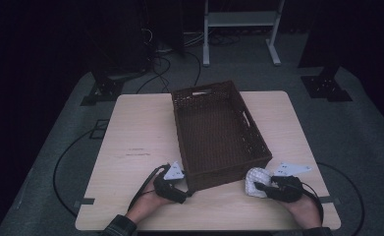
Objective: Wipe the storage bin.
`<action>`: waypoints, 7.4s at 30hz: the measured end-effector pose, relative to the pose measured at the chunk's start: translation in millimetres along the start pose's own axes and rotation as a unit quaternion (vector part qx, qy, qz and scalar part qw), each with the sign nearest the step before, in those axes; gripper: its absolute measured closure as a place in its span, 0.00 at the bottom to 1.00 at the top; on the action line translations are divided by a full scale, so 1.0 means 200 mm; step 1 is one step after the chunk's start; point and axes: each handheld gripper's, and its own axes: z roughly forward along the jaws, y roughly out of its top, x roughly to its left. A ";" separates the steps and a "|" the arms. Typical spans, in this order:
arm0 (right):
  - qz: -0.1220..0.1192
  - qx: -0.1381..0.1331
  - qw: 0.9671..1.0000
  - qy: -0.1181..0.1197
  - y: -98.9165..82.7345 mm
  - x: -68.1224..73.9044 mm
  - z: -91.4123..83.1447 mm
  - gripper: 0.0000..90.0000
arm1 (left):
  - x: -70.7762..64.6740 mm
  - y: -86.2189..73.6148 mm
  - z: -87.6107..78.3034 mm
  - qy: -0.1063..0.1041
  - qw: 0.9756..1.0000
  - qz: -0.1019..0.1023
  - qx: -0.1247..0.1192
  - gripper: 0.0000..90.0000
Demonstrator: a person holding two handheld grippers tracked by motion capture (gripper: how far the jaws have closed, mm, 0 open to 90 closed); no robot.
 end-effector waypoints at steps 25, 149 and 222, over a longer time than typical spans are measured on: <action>-0.009 -0.018 1.000 -0.001 0.03 0.04 -0.03 0.69 | 0.00 0.00 0.00 0.001 1.000 -0.002 -0.001 0.21; -0.061 -0.051 0.996 0.037 0.15 0.18 -0.02 0.69 | 0.00 0.00 0.00 0.000 1.000 -0.003 -0.002 0.21; -0.093 -0.097 0.987 0.082 0.26 0.27 -0.01 0.70 | 0.00 0.00 0.00 0.000 1.000 -0.001 -0.001 0.21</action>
